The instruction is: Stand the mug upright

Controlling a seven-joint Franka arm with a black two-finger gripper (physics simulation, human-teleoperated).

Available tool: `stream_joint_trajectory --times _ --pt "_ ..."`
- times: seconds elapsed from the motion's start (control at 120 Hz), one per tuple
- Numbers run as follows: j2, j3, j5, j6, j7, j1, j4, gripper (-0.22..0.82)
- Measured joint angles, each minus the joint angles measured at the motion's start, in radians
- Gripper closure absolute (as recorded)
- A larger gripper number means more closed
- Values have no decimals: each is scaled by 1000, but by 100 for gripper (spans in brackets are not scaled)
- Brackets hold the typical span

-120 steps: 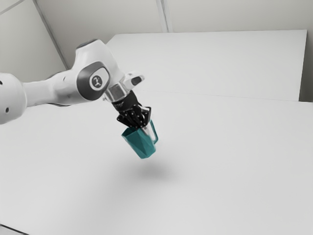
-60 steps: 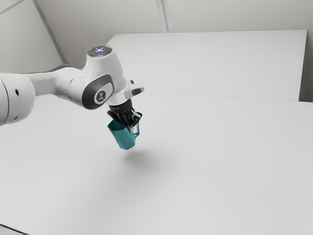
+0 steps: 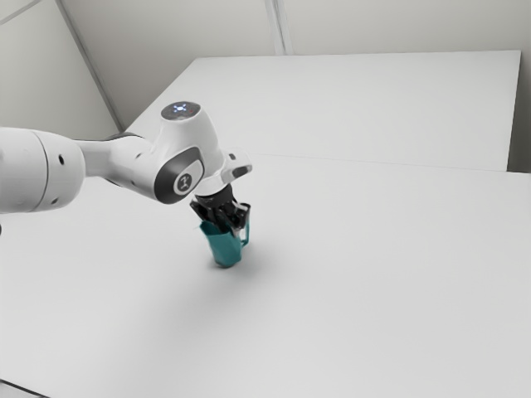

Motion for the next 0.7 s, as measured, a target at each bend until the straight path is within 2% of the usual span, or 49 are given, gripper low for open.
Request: stream_joint_trajectory --times 0.117,0.258,0.475,0.7 --pt "-9 -1 -3 5 2 0 0 27" --pt "-23 -1 -3 8 4 -1 0 14" --pt "-138 -5 -4 -61 5 -24 22 5" --pt "-164 -6 -4 -264 8 -25 237 2"
